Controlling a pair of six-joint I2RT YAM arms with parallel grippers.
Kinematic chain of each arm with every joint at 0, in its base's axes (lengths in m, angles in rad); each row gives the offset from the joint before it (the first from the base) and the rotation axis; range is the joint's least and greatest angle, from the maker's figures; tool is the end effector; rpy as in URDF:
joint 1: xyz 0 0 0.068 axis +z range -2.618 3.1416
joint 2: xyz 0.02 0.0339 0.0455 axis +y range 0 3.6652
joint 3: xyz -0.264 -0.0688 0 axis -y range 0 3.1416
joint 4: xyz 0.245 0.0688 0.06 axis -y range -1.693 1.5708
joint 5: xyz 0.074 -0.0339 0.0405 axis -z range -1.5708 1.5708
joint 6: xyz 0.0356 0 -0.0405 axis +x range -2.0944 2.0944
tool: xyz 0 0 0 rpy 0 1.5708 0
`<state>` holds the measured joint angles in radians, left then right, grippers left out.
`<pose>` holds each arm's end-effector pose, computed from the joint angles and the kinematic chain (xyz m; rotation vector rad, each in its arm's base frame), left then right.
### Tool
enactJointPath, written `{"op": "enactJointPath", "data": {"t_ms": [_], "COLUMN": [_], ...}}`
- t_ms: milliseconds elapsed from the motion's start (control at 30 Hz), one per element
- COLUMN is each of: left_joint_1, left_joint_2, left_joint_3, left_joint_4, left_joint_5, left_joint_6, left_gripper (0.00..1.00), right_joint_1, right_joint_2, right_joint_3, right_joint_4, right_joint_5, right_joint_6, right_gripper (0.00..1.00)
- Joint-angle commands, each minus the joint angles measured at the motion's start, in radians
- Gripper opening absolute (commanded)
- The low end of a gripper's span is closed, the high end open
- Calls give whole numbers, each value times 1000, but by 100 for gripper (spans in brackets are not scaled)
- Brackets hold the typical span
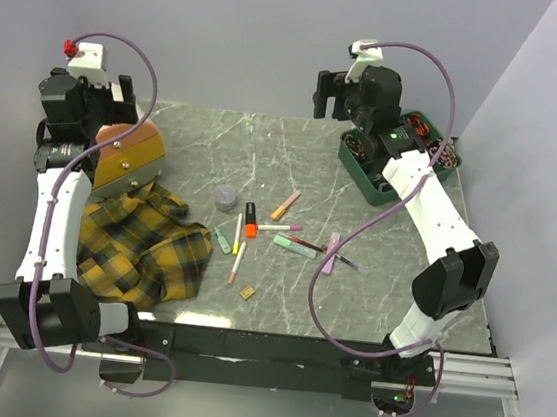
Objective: Sort the stationery into containers
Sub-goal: Move the storage box to the center of the board.
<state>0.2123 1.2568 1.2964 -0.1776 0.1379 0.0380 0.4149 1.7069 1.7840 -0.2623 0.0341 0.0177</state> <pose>0.2837 0.0561 0.4192 -0.0463 1.7073 0.0685 0.3695 0.1614 0.4336 -0.3236 1.7346 0.2849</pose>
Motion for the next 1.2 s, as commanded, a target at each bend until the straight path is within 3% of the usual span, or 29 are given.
{"op": "enactJointPath", "data": {"t_ms": [0,200,333,400,433,467,533,567,633,667,733,767,833,1067,1167], "left_joint_1": [-1,16,45,65,93,108,145,151,156,159,162,168,191,240,246], "left_joint_2": [31,118,29,-38,-59,-78,-125,-138,-172,-180,-183,-178,-152,-45,27], "left_joint_3": [91,254,150,74,58,35,18,-2,-11,-12,-2,15,36,69,98], "left_joint_4": [44,9,12,-14,-31,-72,-97,-102,-115,-120,-163,-184,-244,-272,-295], "left_joint_5": [-43,-164,-311,-363,-388,-394,-402,-402,-411,-420,-435,-461,-481,-460,-420], "left_joint_6": [42,54,-30,-82,-104,-113,-115,-107,-84,-75,-55,-55,-61,-49,-15], "left_gripper": [99,99,99,96,90,76,60,42,19,2,1,1,1,1,1], "right_joint_1": [5,7,9,9,9,7,7,9,12,13,27,31,56,122,121], "right_joint_2": [36,57,147,235,267,333,397,458,514,561,597,624,649,729,764], "right_joint_3": [67,35,109,188,218,245,342,371,434,449,468,469,465,437,466], "right_joint_4": [52,213,232,209,201,186,167,173,198,230,259,297,334,572,592], "right_joint_5": [-29,-215,-351,-399,-410,-425,-496,-528,-626,-646,-680,-686,-695,-643,-617], "right_joint_6": [-8,-99,-33,57,91,155,204,241,286,329,363,393,415,502,537], "right_gripper": [100,100,100,95,94,92,87,86,78,75,65,52,41,39,39]}}
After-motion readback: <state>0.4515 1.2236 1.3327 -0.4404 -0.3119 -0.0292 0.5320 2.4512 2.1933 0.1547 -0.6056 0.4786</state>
